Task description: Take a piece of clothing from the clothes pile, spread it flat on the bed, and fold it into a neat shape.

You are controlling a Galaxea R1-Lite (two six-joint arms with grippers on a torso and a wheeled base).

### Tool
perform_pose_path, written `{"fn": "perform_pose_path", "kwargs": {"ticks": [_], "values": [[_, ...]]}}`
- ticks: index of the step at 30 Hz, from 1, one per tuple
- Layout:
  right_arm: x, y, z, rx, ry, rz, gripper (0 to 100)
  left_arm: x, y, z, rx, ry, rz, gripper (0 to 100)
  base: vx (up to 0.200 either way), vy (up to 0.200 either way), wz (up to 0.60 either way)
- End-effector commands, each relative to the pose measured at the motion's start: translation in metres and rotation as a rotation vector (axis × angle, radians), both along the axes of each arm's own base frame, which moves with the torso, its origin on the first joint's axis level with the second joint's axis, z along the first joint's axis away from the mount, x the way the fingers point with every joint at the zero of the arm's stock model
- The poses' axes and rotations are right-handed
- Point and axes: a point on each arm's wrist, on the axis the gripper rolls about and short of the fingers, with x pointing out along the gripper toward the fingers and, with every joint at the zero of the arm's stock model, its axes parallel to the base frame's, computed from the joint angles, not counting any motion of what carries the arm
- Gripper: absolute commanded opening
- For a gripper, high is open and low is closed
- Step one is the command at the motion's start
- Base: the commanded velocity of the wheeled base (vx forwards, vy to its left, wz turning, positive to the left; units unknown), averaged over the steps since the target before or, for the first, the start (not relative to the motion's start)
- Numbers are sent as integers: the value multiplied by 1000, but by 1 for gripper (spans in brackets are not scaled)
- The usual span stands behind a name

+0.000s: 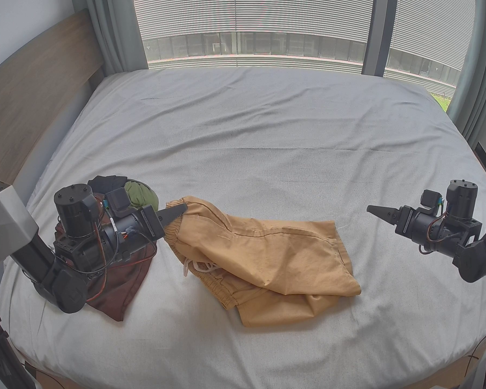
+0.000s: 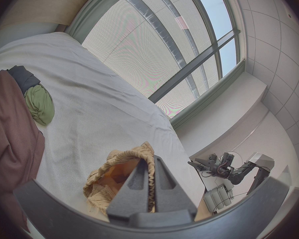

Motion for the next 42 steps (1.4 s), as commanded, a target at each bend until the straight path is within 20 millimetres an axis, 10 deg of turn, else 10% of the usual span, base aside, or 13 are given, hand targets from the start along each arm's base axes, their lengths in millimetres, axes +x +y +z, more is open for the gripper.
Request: {"fn": "perform_pose_path", "kwargs": {"ticks": [1,26,42], "values": [[11,3,-28,-3,65,7,100,0,0,-2,2,7,0,0,0,0,0],[49,38,-121,153,186,22,100,1,2,-4,5,15,4,0,0,0,0],[75,52,-138,156,199,23,100,0,2,-3,5,11,4,0,0,0,0]]}}
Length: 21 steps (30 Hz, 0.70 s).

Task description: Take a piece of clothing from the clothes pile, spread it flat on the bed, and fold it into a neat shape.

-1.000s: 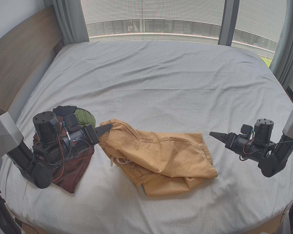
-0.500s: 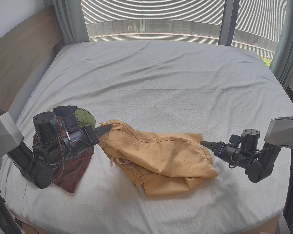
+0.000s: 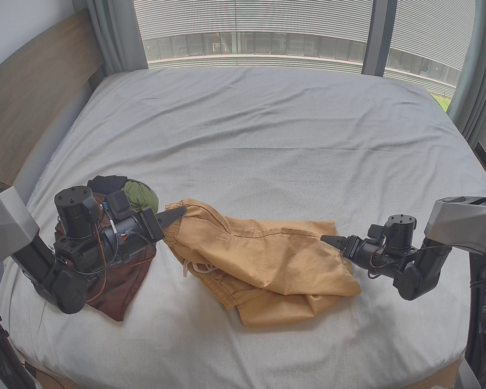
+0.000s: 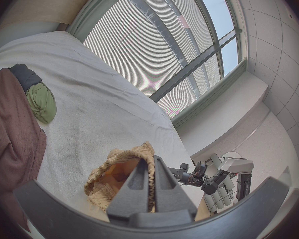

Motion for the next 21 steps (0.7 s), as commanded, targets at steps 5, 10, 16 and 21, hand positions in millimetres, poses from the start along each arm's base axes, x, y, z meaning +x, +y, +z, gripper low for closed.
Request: {"fn": "perform_pose_path", "kwargs": {"ticks": [5,10,16,21], "values": [[11,2,-24,-13,18,-22,100,0,0,1,-1,-3,1,0,0,0,0],[14,3,-23,-11,8,-20,100,0,0,1,-1,-3,1,0,0,0,0],[12,25,-13,93,-32,10,100,0,0,1,0,-4,-1,0,0,0,0],[11,28,0,198,-104,3,100,0,0,1,0,-6,-1,0,0,0,0]]}}
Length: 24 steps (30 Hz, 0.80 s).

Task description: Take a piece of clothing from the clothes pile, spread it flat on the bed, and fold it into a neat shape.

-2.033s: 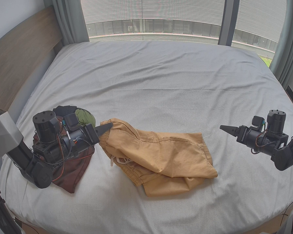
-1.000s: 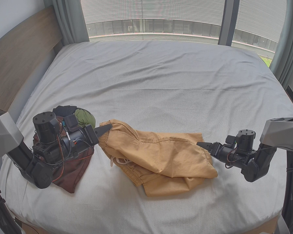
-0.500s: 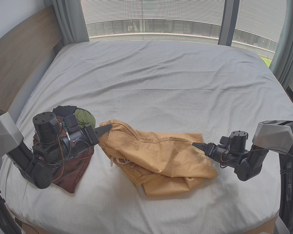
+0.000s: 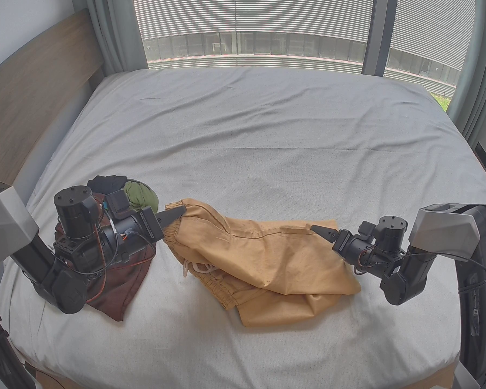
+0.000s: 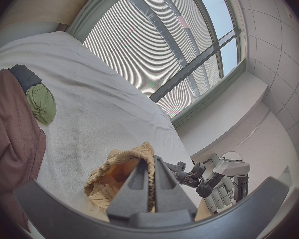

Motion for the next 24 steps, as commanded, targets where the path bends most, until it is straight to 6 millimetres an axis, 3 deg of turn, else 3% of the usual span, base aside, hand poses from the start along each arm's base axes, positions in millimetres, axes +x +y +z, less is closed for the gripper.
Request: {"fn": "perform_pose_path", "kwargs": {"ticks": [1,17,24], "values": [[-4,5,10,59,-38,9,100,0,0,0,1,-1,0,0,0,0,0],[-9,-22,34,114,-68,22,100,0,0,0,1,-2,0,0,0,0,0],[-12,-30,33,119,-51,46,100,0,0,0,2,-4,0,0,0,0,0]]}}
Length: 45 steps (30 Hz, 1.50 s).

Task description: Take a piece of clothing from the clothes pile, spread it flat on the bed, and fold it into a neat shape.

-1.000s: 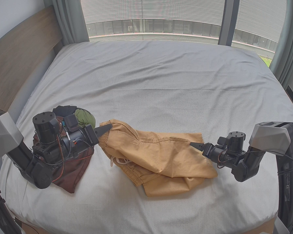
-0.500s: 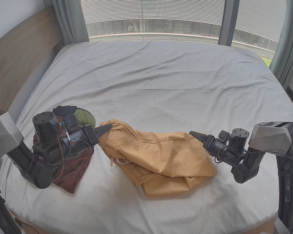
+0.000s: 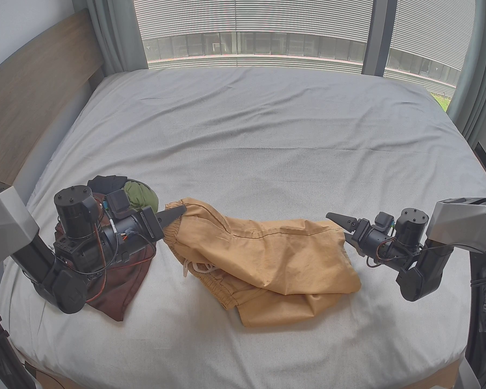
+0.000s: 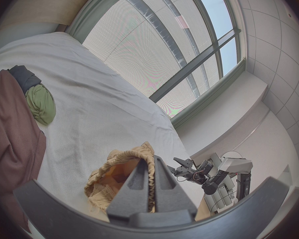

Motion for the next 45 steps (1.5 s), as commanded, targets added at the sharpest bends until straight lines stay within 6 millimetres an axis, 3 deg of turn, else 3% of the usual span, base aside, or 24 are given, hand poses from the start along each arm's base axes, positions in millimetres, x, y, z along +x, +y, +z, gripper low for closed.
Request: {"fn": "perform_pose_path", "kwargs": {"ticks": [1,14,27,28,36,42,44,45], "values": [[-1,-3,1,1,1,-5,100,0,0,-1,0,2,1,0,0,0,0],[6,2,-23,-5,41,10,100,0,0,0,-2,0,-1,0,0,0,0],[8,13,-29,-7,33,26,100,-1,-1,1,-2,-1,-5,0,0,0,0],[9,13,-31,-9,34,24,0,-1,-1,1,-2,-1,-5,0,0,0,0],[16,14,-34,-10,18,-6,0,-1,-2,1,-2,-1,-7,0,0,0,0],[18,12,-23,-8,-11,-41,0,1,-2,-1,-17,-27,-6,0,0,0,0],[9,8,4,0,-47,-46,0,1,-2,3,-48,-36,-3,0,0,0,0],[8,7,7,-1,-51,-46,0,2,-2,3,-51,-40,-3,0,0,0,0]]}}
